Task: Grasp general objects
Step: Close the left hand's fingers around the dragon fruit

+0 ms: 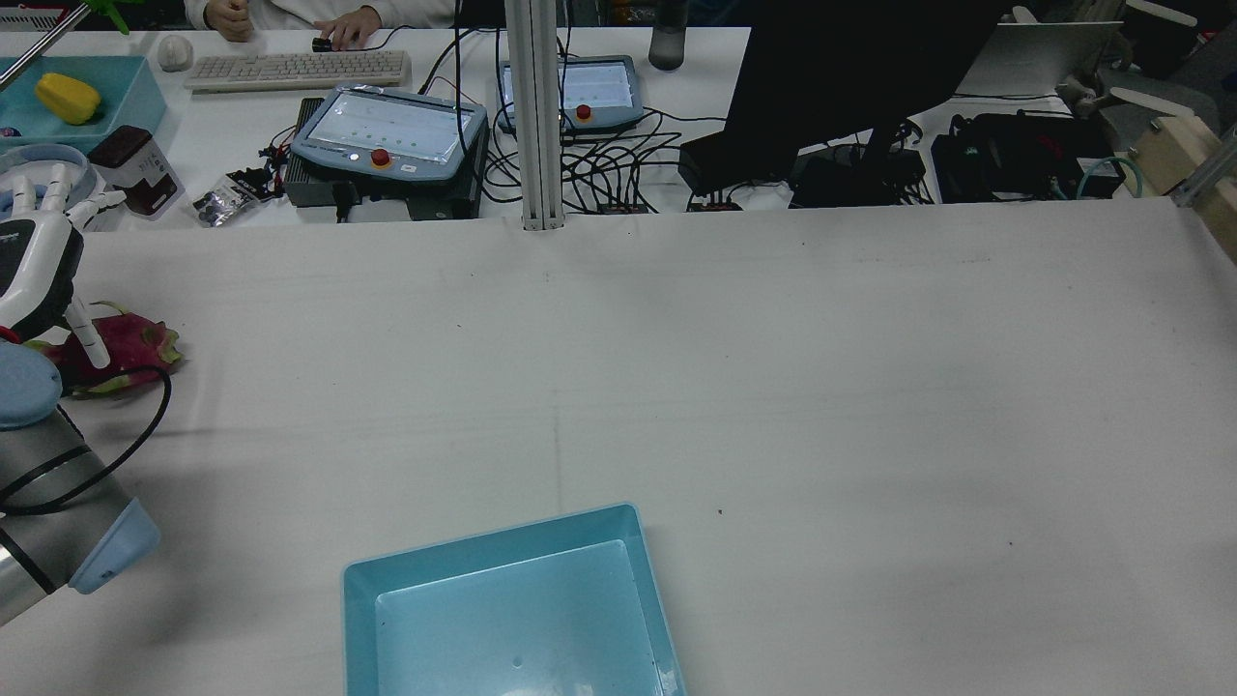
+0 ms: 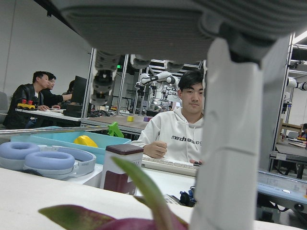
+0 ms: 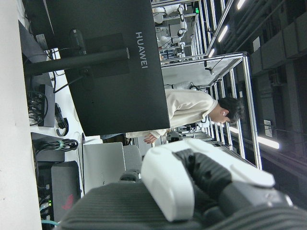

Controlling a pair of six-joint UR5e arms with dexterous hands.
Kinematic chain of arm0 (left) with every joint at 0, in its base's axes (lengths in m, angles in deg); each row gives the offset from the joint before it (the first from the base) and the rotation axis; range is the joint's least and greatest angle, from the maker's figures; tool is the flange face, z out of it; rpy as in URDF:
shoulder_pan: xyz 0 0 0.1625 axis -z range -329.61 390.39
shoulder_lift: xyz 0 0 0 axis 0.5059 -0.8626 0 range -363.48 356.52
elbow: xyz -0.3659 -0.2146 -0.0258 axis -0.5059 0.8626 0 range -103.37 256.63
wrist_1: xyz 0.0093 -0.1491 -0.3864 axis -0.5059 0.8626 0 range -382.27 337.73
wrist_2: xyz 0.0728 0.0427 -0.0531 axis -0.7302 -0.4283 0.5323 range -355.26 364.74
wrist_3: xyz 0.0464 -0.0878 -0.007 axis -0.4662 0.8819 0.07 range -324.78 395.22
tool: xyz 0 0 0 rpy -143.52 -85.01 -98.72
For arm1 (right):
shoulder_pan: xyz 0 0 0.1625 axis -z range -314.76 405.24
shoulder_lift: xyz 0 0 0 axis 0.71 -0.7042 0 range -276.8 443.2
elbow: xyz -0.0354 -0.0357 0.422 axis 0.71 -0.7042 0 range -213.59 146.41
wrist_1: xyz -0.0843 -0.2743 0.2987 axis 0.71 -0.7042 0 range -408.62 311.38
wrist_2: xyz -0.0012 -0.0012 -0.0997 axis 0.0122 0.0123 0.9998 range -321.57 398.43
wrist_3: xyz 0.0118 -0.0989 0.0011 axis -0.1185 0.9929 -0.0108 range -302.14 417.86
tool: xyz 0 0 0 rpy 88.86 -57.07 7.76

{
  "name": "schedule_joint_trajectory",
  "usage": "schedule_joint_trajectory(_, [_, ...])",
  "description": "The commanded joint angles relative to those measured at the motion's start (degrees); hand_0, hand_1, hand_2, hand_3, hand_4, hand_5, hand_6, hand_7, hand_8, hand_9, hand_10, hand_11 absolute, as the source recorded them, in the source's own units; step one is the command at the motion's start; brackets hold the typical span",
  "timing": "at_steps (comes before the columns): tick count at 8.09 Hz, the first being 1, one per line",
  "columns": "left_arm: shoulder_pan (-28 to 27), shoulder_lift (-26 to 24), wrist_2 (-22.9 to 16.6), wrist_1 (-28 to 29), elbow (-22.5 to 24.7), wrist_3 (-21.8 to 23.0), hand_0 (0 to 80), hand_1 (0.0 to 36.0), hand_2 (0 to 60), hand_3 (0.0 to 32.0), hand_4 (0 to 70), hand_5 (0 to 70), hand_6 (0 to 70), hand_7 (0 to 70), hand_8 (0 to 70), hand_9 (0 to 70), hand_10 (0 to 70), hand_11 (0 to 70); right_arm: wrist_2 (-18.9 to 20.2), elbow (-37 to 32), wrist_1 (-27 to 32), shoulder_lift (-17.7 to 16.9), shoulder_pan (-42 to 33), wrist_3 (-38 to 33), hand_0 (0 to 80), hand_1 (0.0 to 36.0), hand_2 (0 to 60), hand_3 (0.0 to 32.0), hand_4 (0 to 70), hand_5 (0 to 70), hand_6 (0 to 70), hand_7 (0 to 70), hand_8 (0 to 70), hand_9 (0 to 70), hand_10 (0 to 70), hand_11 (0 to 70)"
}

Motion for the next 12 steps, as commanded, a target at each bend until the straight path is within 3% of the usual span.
schedule_joint_trajectory(1, [-1.1,-0.1,-2.4,-5.1,6.4,-1.3,53.8,21.0,3.4,0.0,0.0,70.0,0.0,0.0,0.0,0.0,0.0,0.0,0.0,0.0,0.0,-0.1,-0.1,0.0,0.0,0.0,0.0,0.0,0.0,0.0,0.0,0.0,0.0,0.0,0.0,0.0])
schedule_joint_trajectory(2, [-1.1,0.0,-2.5,-7.6,8.2,-1.3,53.4,20.8,3.1,0.8,0.0,70.0,0.0,0.0,0.0,0.0,0.0,0.0,0.0,0.0,0.0,0.0,-0.1,0.0,0.0,0.0,0.0,0.0,0.0,0.0,0.0,0.0,0.0,0.0,0.0,0.0])
schedule_joint_trajectory(3, [-1.6,0.2,-2.4,-8.0,8.0,-1.4,52.6,20.2,2.4,18.4,0.5,0.0,0.0,0.0,0.0,0.0,0.0,0.0,0.0,0.0,0.0,0.0,0.0,0.0,0.0,0.0,0.0,0.0,0.0,0.0,0.0,0.0,0.0,0.0,0.0,0.0])
schedule_joint_trajectory(6, [-4.5,2.6,-2.2,-6.5,4.1,-1.4,52.1,19.7,2.4,19.6,0.0,0.0,0.0,0.0,0.0,0.0,0.0,0.0,0.0,0.0,0.0,0.0,0.0,0.0,0.0,0.0,0.0,0.0,0.0,0.0,0.0,0.0,0.0,0.0,0.0,0.0])
schedule_joint_trajectory(7, [-4.6,2.7,-2.2,-5.5,3.0,-1.4,52.1,19.5,2.3,18.6,0.0,0.0,0.0,0.0,0.0,0.0,0.0,0.0,0.0,0.0,0.0,-0.1,-0.1,0.0,0.0,0.0,0.0,0.0,0.0,0.0,0.0,0.0,0.0,0.0,0.0,0.0])
schedule_joint_trajectory(9, [-4.3,2.9,-2.0,-4.5,0.8,-1.4,52.6,19.9,0.1,21.8,0.0,0.0,0.0,0.0,0.0,0.0,0.0,0.0,0.0,0.0,0.0,0.0,0.0,0.0,0.0,0.0,0.0,0.0,0.0,0.0,0.0,0.0,0.0,0.0,0.0,0.0])
schedule_joint_trajectory(12, [-4.2,2.8,-2.1,-2.1,-0.6,-3.4,53.4,21.1,3.0,20.0,0.0,0.0,0.0,0.0,0.0,0.0,0.0,0.0,0.0,0.0,0.0,0.0,0.0,0.0,0.0,0.0,0.0,0.0,0.0,0.0,0.0,0.0,0.0,0.0,0.0,0.0])
